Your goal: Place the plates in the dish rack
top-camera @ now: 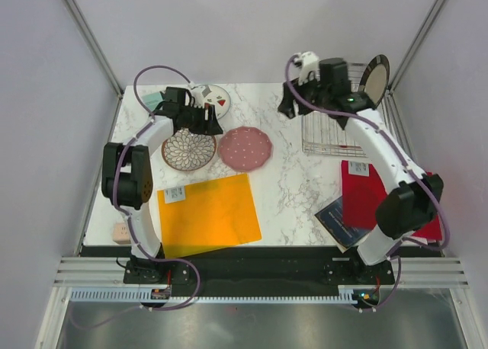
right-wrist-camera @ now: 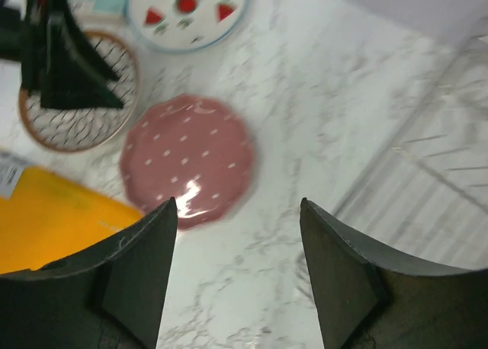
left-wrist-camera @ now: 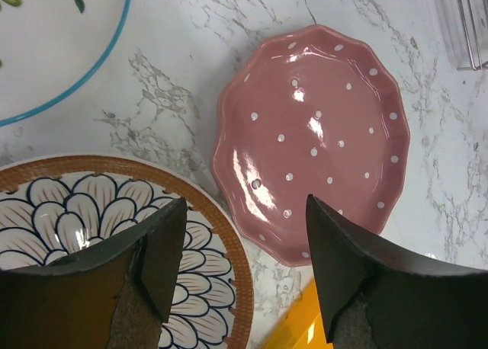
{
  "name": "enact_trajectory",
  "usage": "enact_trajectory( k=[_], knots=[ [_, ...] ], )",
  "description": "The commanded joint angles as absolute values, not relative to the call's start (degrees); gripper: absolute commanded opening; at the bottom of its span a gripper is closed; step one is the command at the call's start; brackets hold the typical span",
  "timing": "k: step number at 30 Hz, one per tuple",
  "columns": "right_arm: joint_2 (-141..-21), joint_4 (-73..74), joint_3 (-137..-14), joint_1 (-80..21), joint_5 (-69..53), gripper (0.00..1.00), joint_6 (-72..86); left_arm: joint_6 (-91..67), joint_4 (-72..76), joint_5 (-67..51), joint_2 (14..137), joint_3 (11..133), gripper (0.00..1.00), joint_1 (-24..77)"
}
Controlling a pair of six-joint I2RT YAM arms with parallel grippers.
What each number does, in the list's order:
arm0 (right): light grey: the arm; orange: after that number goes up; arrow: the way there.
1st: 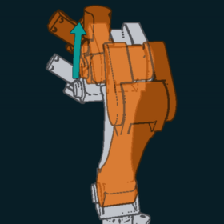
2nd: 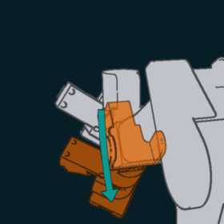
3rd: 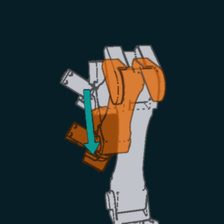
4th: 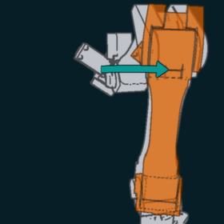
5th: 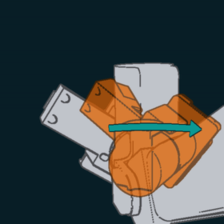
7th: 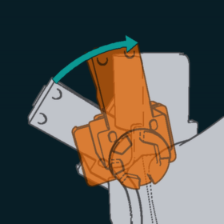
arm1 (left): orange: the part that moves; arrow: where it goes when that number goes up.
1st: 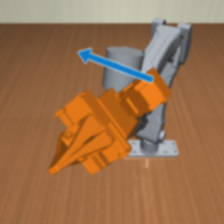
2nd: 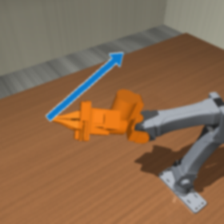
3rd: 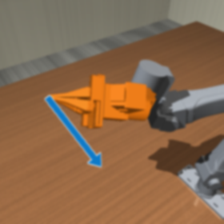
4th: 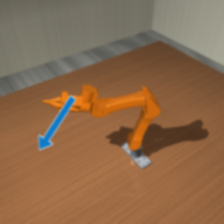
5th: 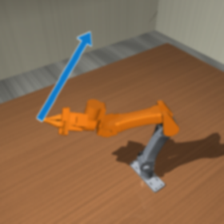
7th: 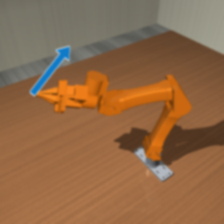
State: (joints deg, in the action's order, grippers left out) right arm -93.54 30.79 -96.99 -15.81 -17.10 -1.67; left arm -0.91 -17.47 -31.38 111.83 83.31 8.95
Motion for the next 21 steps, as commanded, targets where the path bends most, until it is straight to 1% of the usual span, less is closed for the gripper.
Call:
enact_trajectory(
  k=[1, 4, 6, 8, 12, 15, 17, 20, 21],
  knots=[
    [-99.5, 33.2, -94.3, -22.1, -22.0, 0.72, -1.8, 3.5, -16.6, -31.2, 105.9, 83.9, 0.7, 8.5],
    [-104.6, 33.7, -95.7, -24.4, -22.0, 0.68, -2.2, 2.8, -19.9, -32.1, 102.3, 82.3, 0.69, 7.6],
    [-108.9, 34.4, -97.7, -26.0, -22.3, 0.63, -3.9, 0.5, -20.0, -31.0, 100.0, 80.3, 0.69, 6.2],
    [-111.9, 35.3, -100.1, -27.5, -21.4, 0.61, -6.0, -1.6, -20.0, -31.0, 96.6, 79.5, 0.69, 5.1],
    [-119.8, 37.3, -103.8, -29.3, -19.3, 0.52, -7.6, -3.2, -20.6, -31.1, 92.0, 78.1, 0.7, 3.3],
    [-123.0, 38.7, -104.8, -30.1, -16.0, 0.5, -7.4, -4.5, -21.4, -33.2, 89.8, 76.4, 0.71, 3.2],
    [-123.7, 39.1, -103.6, -30.1, -13.6, 0.49, -7.0, -5.6, -21.4, -37.9, 89.6, 75.0, 0.72, 3.3],
    [-123.0, 39.1, -101.0, -30.0, -12.0, 0.48, -6.7, -6.5, -21.4, -45.0, 93.3, 74.4, 0.72, 4.0],
    [-122.5, 39.0, -100.5, -30.0, -12.0, 0.5, -6.6, -6.5, -21.4, -45.8, 96.9, 76.1, 0.72, 4.0]
  ],
)
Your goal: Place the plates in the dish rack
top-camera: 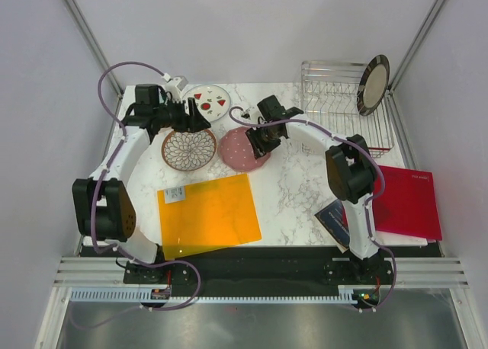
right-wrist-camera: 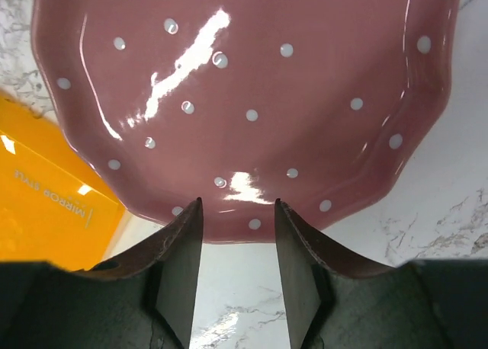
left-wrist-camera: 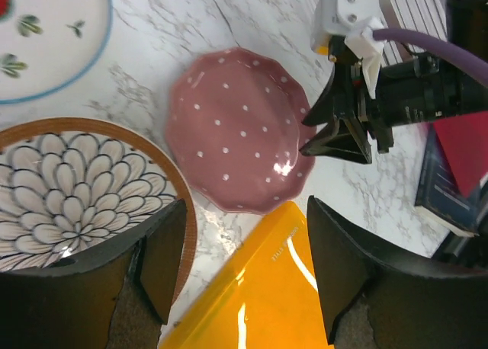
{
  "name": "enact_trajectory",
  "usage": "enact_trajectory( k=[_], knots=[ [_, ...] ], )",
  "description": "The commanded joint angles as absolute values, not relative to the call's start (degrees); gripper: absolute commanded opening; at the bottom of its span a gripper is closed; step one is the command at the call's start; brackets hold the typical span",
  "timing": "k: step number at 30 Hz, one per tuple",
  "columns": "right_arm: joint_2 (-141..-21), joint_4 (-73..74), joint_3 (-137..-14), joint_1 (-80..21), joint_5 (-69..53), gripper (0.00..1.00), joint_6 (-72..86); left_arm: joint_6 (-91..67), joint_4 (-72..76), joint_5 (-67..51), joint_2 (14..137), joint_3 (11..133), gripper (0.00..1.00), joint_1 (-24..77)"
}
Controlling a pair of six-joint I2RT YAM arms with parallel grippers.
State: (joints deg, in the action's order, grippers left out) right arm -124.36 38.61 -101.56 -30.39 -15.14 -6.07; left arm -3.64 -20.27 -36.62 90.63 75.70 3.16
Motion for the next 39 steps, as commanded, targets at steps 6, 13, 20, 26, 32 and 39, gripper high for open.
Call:
enact_trajectory(
  k=[6, 13, 20, 26, 32, 39],
  knots=[
    [-117.6, 36.7, -100.4, -29.5, -14.4, 0.63, -3.7, -0.2, -27.0, -46.5, 113.4, 94.5, 0.7, 4.2],
    [-115.2, 36.8, -100.5, -29.2, -11.3, 0.66, -3.6, 11.4, -37.3, -42.6, 127.7, 112.5, 0.68, 8.0],
    [-111.9, 37.8, -102.0, -26.9, -11.5, 0.7, -2.6, 17.8, -45.0, -36.0, 137.0, 122.3, 0.67, 11.7],
    [-110.0, 37.9, -102.6, -25.1, -11.7, 0.71, -2.0, 17.1, -46.1, -34.4, 140.2, 124.6, 0.66, 12.9],
    [-109.0, 38.1, -101.3, -23.9, -11.9, 0.72, -1.8, 16.5, -46.6, -34.4, 142.6, 126.4, 0.64, 13.2],
    [-109.0, 38.5, -99.2, -22.0, -13.1, 0.72, -1.2, 19.8, -54.3, -38.7, 146.2, 130.4, 0.45, 13.2]
  ],
)
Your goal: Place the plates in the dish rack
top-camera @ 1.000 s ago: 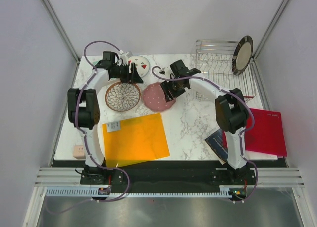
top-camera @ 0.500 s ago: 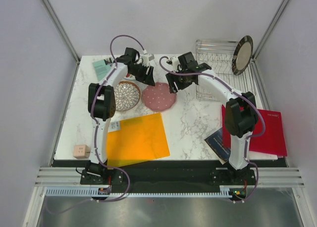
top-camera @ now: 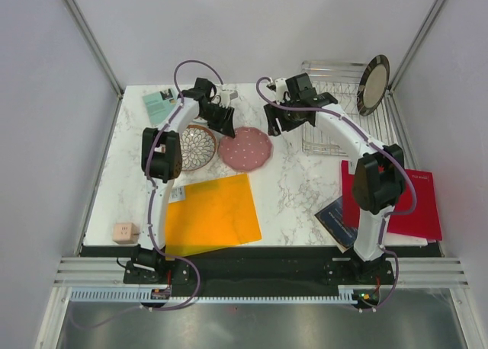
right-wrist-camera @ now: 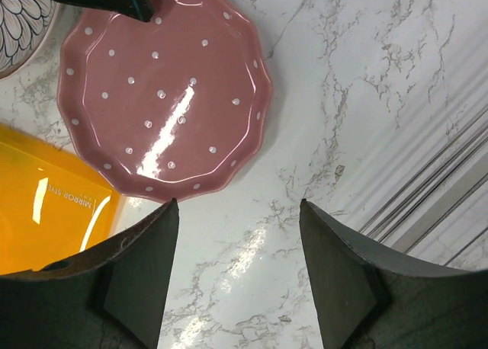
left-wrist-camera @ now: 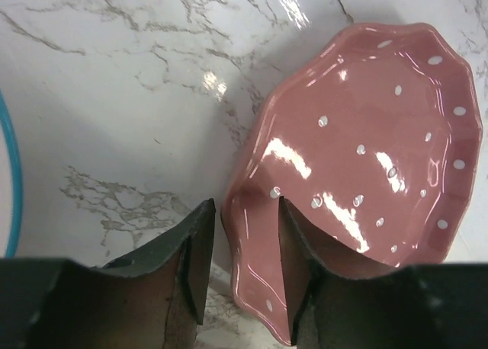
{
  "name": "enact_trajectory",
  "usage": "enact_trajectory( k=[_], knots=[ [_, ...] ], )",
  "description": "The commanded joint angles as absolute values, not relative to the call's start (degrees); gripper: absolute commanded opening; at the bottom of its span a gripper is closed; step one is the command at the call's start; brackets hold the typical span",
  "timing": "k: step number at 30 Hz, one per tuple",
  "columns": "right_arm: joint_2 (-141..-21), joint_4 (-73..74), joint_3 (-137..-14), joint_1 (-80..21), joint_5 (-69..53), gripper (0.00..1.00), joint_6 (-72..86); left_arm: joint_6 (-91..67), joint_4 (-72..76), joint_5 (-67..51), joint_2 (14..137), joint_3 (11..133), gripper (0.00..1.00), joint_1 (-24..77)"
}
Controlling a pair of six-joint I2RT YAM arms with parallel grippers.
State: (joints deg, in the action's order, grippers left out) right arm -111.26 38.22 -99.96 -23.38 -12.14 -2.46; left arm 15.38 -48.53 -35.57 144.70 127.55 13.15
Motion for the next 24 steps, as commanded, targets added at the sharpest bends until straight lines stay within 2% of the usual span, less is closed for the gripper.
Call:
enact_trajectory(
  k=[1, 9, 12, 19, 24],
  knots=[
    [-109.0, 38.6, -99.1, -21.5, -13.4, 0.72, -1.2, 20.1, -55.0, -38.9, 146.3, 130.5, 0.43, 13.2],
    [-109.6, 38.7, -99.2, -20.7, -13.6, 0.72, -1.3, 16.5, -58.0, -41.7, 149.8, 135.0, 0.03, 10.7],
    [-110.3, 38.7, -100.1, -20.6, -14.6, 0.72, -1.4, 11.0, -57.3, -46.9, 150.5, 139.0, 0.02, 8.4],
    [-113.3, 39.1, -104.8, -19.3, -21.2, 0.72, -1.4, 8.1, -55.4, -62.8, 144.3, 137.6, 0.02, 6.3],
    [-115.7, 38.7, -106.6, -19.2, -23.2, 0.73, -0.5, 4.2, -52.4, -66.5, 140.7, 136.5, 0.02, 6.2]
  ],
)
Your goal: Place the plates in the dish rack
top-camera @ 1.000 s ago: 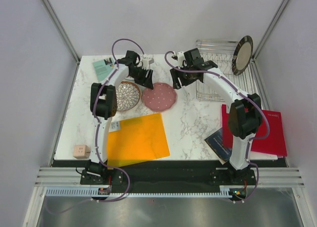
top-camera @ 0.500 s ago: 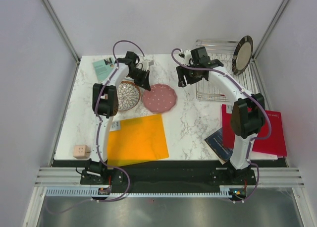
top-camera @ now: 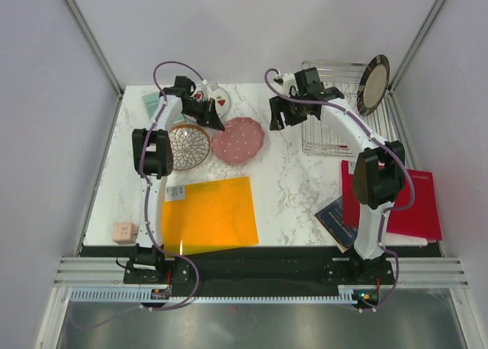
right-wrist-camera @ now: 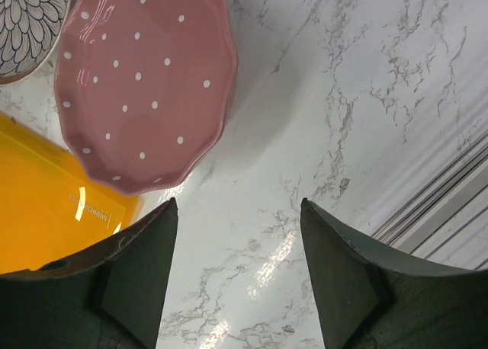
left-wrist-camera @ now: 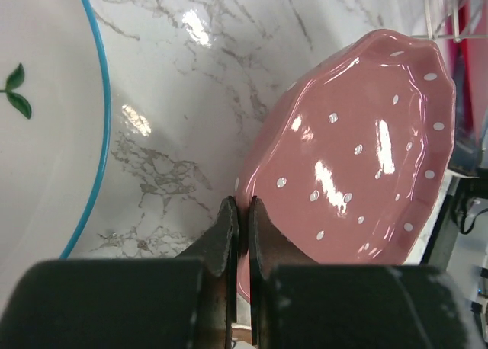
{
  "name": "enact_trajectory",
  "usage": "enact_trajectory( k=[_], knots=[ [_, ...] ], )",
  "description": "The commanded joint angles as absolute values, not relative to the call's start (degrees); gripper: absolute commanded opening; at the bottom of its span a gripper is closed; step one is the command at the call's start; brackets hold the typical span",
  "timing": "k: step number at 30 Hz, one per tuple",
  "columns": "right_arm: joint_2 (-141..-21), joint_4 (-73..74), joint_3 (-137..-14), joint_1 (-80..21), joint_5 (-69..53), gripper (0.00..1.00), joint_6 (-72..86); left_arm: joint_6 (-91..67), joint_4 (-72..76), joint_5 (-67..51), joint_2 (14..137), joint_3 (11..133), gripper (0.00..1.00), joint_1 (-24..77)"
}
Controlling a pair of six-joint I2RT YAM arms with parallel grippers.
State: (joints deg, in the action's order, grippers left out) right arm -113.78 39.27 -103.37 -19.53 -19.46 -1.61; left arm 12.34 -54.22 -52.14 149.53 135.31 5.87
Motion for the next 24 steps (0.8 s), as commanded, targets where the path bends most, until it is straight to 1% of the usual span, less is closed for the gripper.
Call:
enact_trajectory(
  k=[1, 5, 13, 18, 20, 21, 23, 24],
  knots=[
    [-116.1, 38.5, -106.8, -19.2, -23.3, 0.73, -0.4, 2.7, -51.6, -67.2, 140.3, 136.1, 0.02, 6.2],
    [-119.1, 38.1, -108.6, -19.2, -23.8, 0.74, -0.1, 0.5, -49.0, -67.8, 138.5, 135.9, 0.02, 6.2],
    [-123.5, 35.5, -112.0, -19.5, -29.3, 0.77, 6.9, -1.6, -47.4, -66.9, 136.9, 135.2, 0.02, 6.8],
    [-124.5, 32.7, -110.6, -19.6, -35.9, 0.76, 12.2, -1.8, -47.1, -66.7, 136.6, 134.8, 0.02, 7.4],
    [-124.5, 31.3, -110.0, -19.5, -37.3, 0.7, 14.1, -1.8, -46.9, -66.5, 136.7, 134.7, 0.02, 7.7],
    [-124.5, 30.8, -109.8, -19.6, -38.0, 0.64, 14.5, -1.8, -46.9, -66.4, 136.7, 134.6, 0.02, 7.8],
    [-124.1, 29.6, -109.9, -19.4, -38.7, 0.54, 15.6, -1.9, -46.8, -66.4, 136.8, 134.4, 0.02, 8.2],
    [-124.0, 29.4, -109.8, -19.3, -39.0, 0.43, 15.9, -1.8, -46.8, -66.1, 136.8, 134.3, 0.02, 8.3]
  ],
)
